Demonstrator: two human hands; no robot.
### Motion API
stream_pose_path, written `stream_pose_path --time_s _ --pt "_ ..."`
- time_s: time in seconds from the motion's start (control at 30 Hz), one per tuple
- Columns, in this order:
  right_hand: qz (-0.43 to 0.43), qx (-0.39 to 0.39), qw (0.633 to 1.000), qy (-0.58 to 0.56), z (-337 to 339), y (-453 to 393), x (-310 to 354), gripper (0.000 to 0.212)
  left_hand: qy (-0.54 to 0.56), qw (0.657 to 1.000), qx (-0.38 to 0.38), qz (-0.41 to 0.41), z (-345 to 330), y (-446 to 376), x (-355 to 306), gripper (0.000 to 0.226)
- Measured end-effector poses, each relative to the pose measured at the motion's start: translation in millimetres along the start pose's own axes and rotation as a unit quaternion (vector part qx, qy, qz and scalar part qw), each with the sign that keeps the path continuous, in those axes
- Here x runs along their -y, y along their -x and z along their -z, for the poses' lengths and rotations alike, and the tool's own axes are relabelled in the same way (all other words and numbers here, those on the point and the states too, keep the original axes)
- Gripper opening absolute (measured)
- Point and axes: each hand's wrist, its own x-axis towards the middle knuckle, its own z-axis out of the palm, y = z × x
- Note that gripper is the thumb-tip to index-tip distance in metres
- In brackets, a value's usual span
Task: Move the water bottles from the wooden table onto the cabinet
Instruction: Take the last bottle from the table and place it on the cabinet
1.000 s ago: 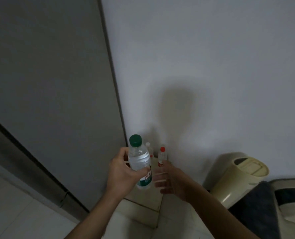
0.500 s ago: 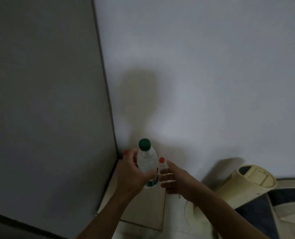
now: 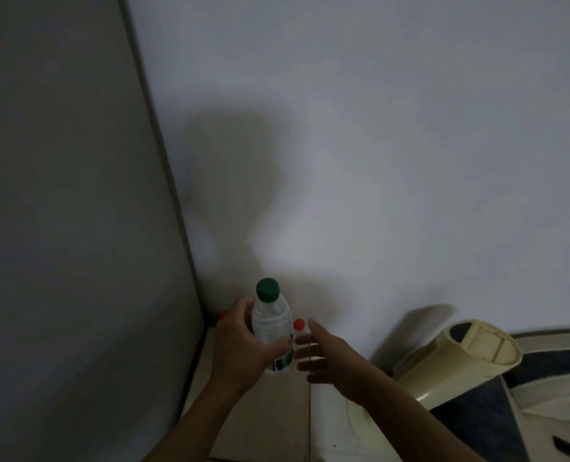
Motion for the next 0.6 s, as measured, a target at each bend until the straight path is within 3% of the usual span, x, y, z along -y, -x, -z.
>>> stream_pose_path --time_s 0.17,0.3,0.43,0.6 --pt "-0.002 0.017 1.000 0.018 4 -9 -3 0.058 0.006 1.000 0.012 0.006 -6 -4 11 0.062" --pt "0.053 -0.017 0.991 0.122 6 -19 -5 0.048 0.005 0.999 0.009 0.035 -8 -3 36 0.068" --pt "0.149 -0.072 0.937 0.306 15 -33 -10 0.033 0.013 0.998 0.013 0.067 -8 3 57 0.067" --pt "0.152 -0.080 0.885 0.433 30 -65 -41 0.053 -0.001 0.995 0.006 0.098 -8 11 94 0.057"
